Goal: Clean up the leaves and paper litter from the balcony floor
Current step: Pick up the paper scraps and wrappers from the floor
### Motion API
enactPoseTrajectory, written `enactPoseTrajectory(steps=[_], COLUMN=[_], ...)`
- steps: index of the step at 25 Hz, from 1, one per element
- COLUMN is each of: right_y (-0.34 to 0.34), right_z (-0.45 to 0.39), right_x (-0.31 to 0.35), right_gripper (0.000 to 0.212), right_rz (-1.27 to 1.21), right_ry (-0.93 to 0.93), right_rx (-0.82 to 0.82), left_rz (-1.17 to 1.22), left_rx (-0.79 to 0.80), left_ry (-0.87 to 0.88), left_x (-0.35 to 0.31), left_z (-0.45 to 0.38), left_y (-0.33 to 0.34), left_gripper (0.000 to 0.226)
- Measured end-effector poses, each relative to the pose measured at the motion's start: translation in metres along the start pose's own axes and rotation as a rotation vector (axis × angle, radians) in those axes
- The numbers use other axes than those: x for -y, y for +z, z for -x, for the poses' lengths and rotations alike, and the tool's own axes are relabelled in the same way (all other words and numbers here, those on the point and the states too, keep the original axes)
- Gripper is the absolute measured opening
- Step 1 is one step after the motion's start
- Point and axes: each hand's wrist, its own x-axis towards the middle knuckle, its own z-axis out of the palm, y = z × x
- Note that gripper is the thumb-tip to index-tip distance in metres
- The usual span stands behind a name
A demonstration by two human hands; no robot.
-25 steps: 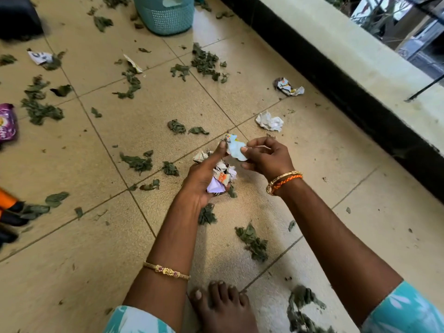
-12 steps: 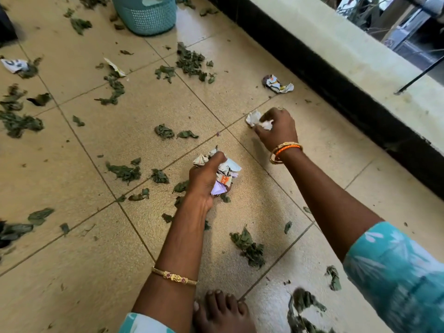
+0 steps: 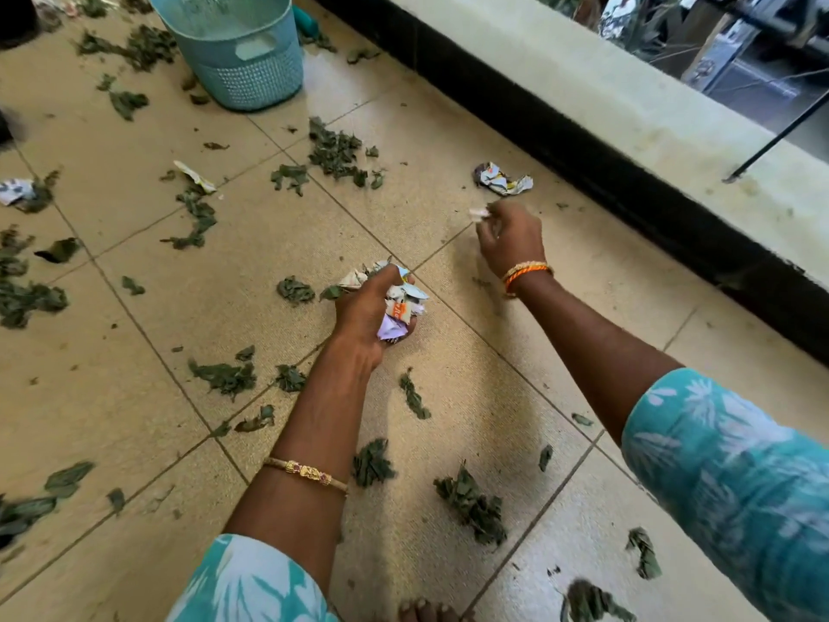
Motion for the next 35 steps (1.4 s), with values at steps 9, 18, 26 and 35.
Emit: enactPoseTrajectory(steps=[9,18,26,35], right_y=[0.026,0.012,-0.102,-0.288], right_z=[-0.088,-0.051,0.064,0.083], right_x=[-0.027,-0.01,0.064,0.239], right_gripper=[0.032,0.034,0.029,0.014], right_rz=[0.305,0.334,-0.117,-0.302], right_ry=[0.075,-0.13,0.113,-0.034], right_rx=[0.303,0.141,0.326,0.598], left_rz=[0.042,0.039,0.0,0.068], left_rx=[0.009,-0.074,-0.144,-0.332], left_ry=[-0.007,-0.081,-0.214,-0.199], left_x=[-0.017,-0.022,-0.053,-0.151], left_z=[-0.045,-0.026,0.124,0.354], left_y=[-0.007,0.002,0.012,0.025], left_gripper=[0.024,0.016,0.023,0.013])
